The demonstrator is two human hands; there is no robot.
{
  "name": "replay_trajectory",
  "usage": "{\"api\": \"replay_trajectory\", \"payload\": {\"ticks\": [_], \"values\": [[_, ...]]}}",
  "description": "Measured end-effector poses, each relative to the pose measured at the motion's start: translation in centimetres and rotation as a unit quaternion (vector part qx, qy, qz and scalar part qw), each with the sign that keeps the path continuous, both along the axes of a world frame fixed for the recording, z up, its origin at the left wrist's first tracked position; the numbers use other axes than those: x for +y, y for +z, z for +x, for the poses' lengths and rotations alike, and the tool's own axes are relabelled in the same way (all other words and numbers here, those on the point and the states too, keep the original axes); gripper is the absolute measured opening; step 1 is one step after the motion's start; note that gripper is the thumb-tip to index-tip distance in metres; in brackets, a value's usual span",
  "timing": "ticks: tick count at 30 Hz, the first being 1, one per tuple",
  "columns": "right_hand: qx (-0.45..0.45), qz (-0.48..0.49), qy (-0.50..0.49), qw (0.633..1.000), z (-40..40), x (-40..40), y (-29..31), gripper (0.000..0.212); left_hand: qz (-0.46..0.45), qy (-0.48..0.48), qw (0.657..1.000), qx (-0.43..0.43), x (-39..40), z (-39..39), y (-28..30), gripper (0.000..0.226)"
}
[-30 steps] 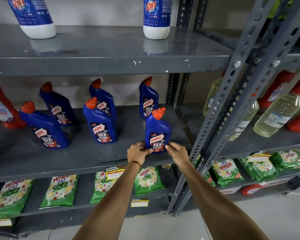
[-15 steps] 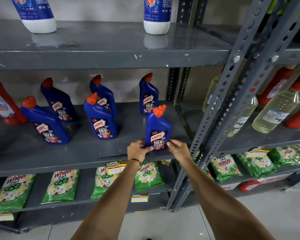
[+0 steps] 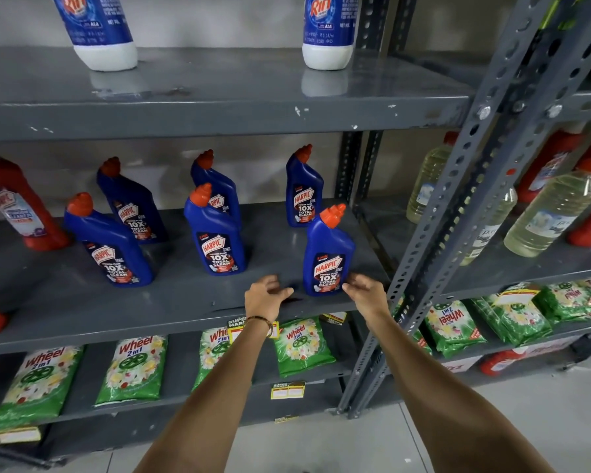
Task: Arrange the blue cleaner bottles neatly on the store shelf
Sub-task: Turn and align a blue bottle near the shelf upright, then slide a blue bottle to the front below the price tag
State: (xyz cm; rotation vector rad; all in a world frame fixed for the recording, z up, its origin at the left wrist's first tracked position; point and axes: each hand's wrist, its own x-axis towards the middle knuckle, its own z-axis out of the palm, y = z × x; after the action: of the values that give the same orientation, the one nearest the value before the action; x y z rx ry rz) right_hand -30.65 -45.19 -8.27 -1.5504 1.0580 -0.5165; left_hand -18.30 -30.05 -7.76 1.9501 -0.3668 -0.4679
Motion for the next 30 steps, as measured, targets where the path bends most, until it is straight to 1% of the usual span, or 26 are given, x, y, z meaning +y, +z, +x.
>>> {"api": "replay_trajectory", "payload": {"ticks": [3, 6, 9, 11, 13, 16, 19, 24, 27, 30], "values": [[0.005, -0.012, -0.05, 0.999, 0.1, 1.9, 0.1, 0.043, 0.006, 0.023, 1.0, -0.012, 2.6, 1.2, 0.1, 0.057], [0.018, -0.028, -0.112, 0.993, 0.3, 4.5, 0.2, 0.041, 0.02, 0.025, 0.999, -0.02, 5.9, 2.8, 0.1, 0.061], [0.015, -0.033, -0.161, 0.986, 1.0, 7.6, 0.0, 0.035, 0.032, 0.022, 0.999, -0.031, 9.2, 4.6, 0.2, 0.055], [0.003, -0.037, -0.162, 0.986, 1.8, 9.5, -0.1, 0.031, 0.029, 0.026, 0.999, -0.029, 10.8, 5.6, 0.2, 0.052], [0.003, -0.037, -0.138, 0.99, 3.0, 11.2, -0.3, 0.031, 0.021, 0.038, 0.999, -0.016, 12.1, 6.6, 0.4, 0.056], [0.007, -0.03, -0.065, 0.997, 5.2, 12.9, -0.2, 0.037, 0.014, 0.047, 0.999, -0.001, 13.0, 8.0, 0.4, 0.063], [0.018, -0.033, -0.005, 0.999, 8.0, 13.6, 0.0, 0.038, 0.006, 0.056, 0.998, 0.008, 13.2, 9.2, 0.3, 0.066], [0.02, -0.01, 0.039, 0.999, 11.8, 13.1, 0.3, 0.042, 0.0, 0.059, 0.998, 0.011, 12.5, 10.9, 0.0, 0.066], [0.02, -0.003, 0.065, 0.998, 14.0, 12.1, 0.1, 0.046, -0.012, 0.062, 0.998, 0.028, 11.4, 12.2, -0.1, 0.067], [-0.002, 0.013, 0.095, 0.995, 15.7, 11.5, 0.3, 0.053, -0.007, 0.055, 0.998, 0.018, 10.5, 13.2, 0.1, 0.067]]}}
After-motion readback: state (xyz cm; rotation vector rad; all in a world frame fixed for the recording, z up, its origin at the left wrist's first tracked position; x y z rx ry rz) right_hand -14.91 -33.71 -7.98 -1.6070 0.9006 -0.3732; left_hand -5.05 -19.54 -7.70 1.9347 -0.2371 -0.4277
